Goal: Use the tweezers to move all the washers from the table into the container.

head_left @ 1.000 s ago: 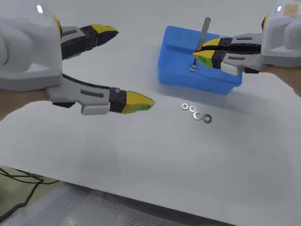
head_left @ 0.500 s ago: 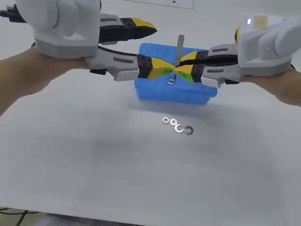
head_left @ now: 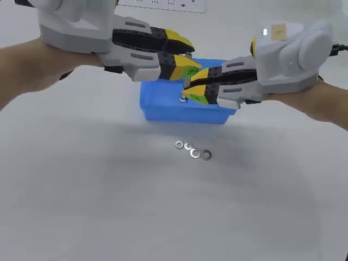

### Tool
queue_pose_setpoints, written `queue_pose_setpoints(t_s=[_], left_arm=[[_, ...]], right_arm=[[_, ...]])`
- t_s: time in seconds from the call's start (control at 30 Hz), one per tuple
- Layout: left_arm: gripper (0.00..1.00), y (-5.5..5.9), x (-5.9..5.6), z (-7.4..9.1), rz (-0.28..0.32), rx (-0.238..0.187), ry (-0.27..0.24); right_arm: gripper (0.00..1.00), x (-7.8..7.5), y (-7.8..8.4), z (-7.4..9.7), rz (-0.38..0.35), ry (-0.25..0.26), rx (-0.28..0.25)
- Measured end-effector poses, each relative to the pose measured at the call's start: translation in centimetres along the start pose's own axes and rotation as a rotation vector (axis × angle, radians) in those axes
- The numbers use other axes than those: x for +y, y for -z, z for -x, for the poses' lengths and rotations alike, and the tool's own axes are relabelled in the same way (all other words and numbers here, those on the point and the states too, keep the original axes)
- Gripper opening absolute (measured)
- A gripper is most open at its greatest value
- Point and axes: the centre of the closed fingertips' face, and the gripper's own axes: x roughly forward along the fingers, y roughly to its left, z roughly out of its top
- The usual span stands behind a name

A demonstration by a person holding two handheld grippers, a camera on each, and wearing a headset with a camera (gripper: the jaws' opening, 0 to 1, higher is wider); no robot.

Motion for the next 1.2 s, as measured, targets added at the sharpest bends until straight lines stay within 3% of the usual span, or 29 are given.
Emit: queue_pose_setpoints(t_s=[0.07,0.2,0.4,0.6,0.63,0.87,1.13,1.2], left_arm=[[0.18,0.1,-0.6,0.0,0.015,0.005,0.032],[0.12,-0.2,-1.1,0.1,0.014,-0.001,0.05],[0.07,-0.4,-1.0,0.2,-0.003,0.002,0.061],[0.05,-0.4,-1.2,0.1,-0.082,0.005,0.065],[0.05,-0.6,-1.2,0.0,-0.121,0.001,0.066],[0.04,-1.0,-1.6,-0.2,-0.141,-0.016,0.073],[0.04,-0.9,-0.9,-0.4,-0.201,-0.013,0.055],[0.04,-0.9,-0.3,-0.3,-0.205,-0.018,0.046]], right_arm=[[0.08,0.0,-0.1,-0.1,0.001,-0.002,-0.003],[0.08,0.3,-0.1,-0.1,0.005,-0.013,-0.003],[0.08,0.6,0.0,-0.2,0.005,-0.025,0.0],[0.08,0.5,0.1,-0.2,0.017,-0.024,0.005],[0.08,0.4,0.1,-0.1,0.024,-0.018,0.006],[0.08,-0.1,0.0,0.2,0.091,0.001,0.027],[0.08,-0.5,0.0,0.2,0.106,0.018,0.032],[0.09,-0.6,-0.1,0.3,0.106,0.022,0.027]])
